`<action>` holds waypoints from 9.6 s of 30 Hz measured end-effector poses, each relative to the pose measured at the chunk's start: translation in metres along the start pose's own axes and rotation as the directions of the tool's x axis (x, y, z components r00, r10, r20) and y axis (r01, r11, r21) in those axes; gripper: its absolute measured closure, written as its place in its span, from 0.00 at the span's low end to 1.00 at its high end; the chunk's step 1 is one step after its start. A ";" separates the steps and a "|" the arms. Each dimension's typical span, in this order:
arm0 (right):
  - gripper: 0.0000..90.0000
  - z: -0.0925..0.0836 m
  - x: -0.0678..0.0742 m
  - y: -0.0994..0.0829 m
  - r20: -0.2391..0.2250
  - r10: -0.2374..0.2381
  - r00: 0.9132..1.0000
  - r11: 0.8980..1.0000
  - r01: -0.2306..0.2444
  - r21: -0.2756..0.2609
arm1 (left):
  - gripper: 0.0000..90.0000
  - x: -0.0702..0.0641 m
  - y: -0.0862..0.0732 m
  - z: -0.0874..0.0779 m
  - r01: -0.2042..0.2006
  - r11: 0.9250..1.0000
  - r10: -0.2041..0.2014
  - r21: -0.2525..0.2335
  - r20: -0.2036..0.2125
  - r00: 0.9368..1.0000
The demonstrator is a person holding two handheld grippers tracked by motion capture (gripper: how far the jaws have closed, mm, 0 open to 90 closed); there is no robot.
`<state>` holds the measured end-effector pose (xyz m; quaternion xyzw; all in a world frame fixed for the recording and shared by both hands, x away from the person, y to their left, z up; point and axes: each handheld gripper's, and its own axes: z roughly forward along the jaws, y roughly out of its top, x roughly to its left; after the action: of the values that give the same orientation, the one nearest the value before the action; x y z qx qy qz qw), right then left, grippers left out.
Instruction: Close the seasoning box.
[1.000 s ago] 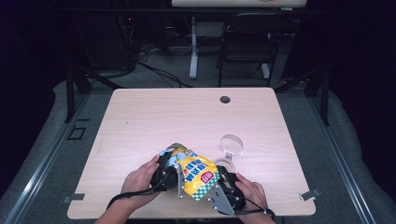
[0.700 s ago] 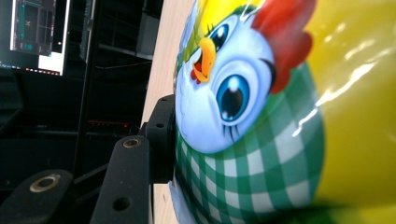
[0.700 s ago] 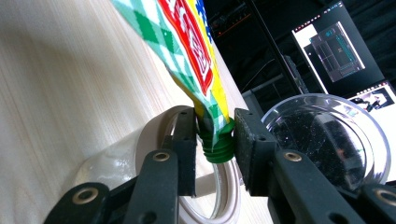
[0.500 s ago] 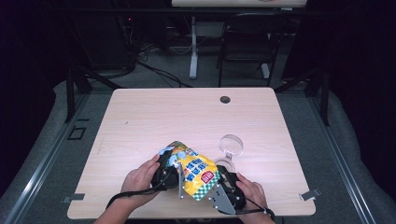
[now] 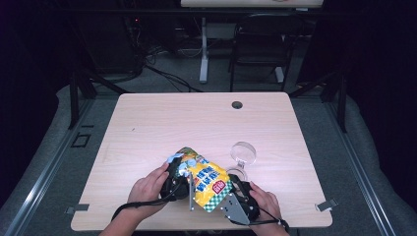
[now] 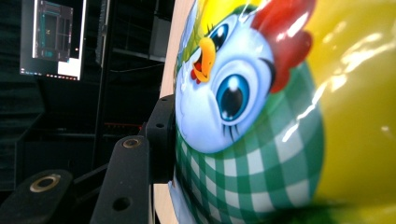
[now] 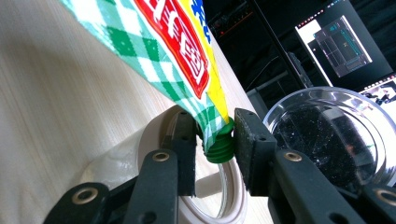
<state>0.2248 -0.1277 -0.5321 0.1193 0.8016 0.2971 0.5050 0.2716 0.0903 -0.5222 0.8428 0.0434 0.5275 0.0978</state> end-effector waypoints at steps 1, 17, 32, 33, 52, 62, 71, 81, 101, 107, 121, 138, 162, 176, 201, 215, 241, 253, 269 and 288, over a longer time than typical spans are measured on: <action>0.78 0.000 0.000 0.000 -0.001 0.003 1.000 1.000 -0.003 0.000 | 0.63 0.001 0.000 0.000 -0.004 1.000 0.004 -0.003 -0.003 1.000; 0.78 0.001 -0.001 -0.001 -0.009 0.038 0.999 0.999 -0.038 -0.017 | 0.63 0.002 0.001 -0.002 -0.027 1.000 0.027 -0.001 -0.031 0.999; 0.78 0.000 -0.003 -0.001 -0.008 0.044 0.999 0.999 -0.044 -0.003 | 0.63 0.004 0.004 -0.002 -0.045 0.999 0.044 -0.002 -0.045 0.998; 0.78 0.000 -0.003 -0.001 -0.007 0.042 0.999 0.999 -0.042 -0.005 | 0.63 0.004 0.004 -0.002 -0.043 0.999 0.043 -0.003 -0.044 0.998; 0.78 0.000 -0.004 -0.002 -0.012 0.066 0.998 0.998 -0.066 -0.013 | 0.63 0.007 0.006 -0.004 -0.072 0.997 0.072 0.006 -0.063 0.995; 0.78 0.000 -0.005 -0.002 -0.011 0.067 0.998 0.998 -0.068 -0.014 | 0.63 0.008 0.007 -0.004 -0.079 0.997 0.079 0.002 -0.072 0.994; 0.78 -0.001 -0.005 -0.003 -0.011 0.076 0.997 0.997 -0.077 -0.014 | 0.63 0.009 0.008 -0.005 -0.085 0.996 0.086 0.012 -0.065 0.994; 0.78 0.000 -0.006 -0.004 -0.017 0.097 0.995 0.995 -0.097 -0.016 | 0.63 0.011 0.010 -0.005 -0.099 0.995 0.099 0.011 -0.070 0.993; 0.78 0.000 -0.009 -0.005 -0.039 0.145 0.989 0.989 -0.146 -0.012 | 0.63 0.015 0.014 -0.006 -0.129 0.992 0.130 0.017 -0.077 0.989; 0.78 0.000 -0.010 -0.006 -0.039 0.153 0.987 0.988 -0.154 -0.014 | 0.63 0.017 0.016 -0.007 -0.139 0.990 0.140 0.022 -0.080 0.987; 0.78 0.000 -0.013 -0.006 -0.052 0.186 0.981 0.982 -0.187 -0.019 | 0.63 0.020 0.019 -0.008 -0.160 0.987 0.161 0.026 -0.085 0.983; 0.78 0.000 -0.014 -0.007 -0.064 0.219 0.974 0.975 -0.221 -0.017 | 0.64 0.022 0.022 -0.010 -0.179 0.983 0.181 0.030 -0.092 0.979; 0.79 -0.001 -0.014 -0.008 -0.075 0.238 0.968 0.971 -0.240 -0.011 | 0.64 0.026 0.026 -0.011 -0.211 0.977 0.214 0.036 -0.091 0.973; 0.79 0.000 -0.014 -0.008 -0.085 0.252 0.964 0.967 -0.254 -0.008 | 0.64 0.027 0.028 -0.012 -0.232 0.972 0.235 0.046 -0.089 0.968; 0.79 0.001 -0.015 -0.009 -0.093 0.272 0.958 0.961 -0.275 -0.012 | 0.64 0.030 0.032 -0.014 -0.267 0.962 0.271 0.051 -0.104 0.957; 0.79 0.000 -0.015 -0.009 -0.090 0.276 0.957 0.961 -0.277 -0.008 | 0.64 0.033 0.035 -0.015 -0.292 0.955 0.297 0.061 -0.110 0.949; 0.79 0.001 -0.015 -0.010 -0.090 0.283 0.955 0.958 -0.285 -0.008 | 0.65 0.034 0.037 -0.017 -0.303 0.951 0.309 0.065 -0.109 0.945; 0.79 0.000 -0.016 -0.011 -0.092 0.291 0.952 0.956 -0.293 -0.012 | 0.65 0.036 0.039 -0.019 -0.314 0.947 0.320 0.064 -0.112 0.941; 0.79 0.001 -0.024 -0.012 -0.138 0.389 0.911 0.919 -0.394 -0.010 | 0.66 0.044 0.044 -0.020 -0.324 0.943 0.329 0.071 -0.089 0.940; 0.79 0.003 -0.021 -0.013 -0.123 0.356 0.926 0.933 -0.359 -0.002 | 0.66 0.049 0.050 -0.019 -0.374 0.923 0.380 0.088 -0.062 0.923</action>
<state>0.2390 -0.1476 -0.5253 0.2390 0.7916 0.4008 0.3945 0.2742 0.0518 -0.4606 0.8172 -0.0961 0.5669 -0.0385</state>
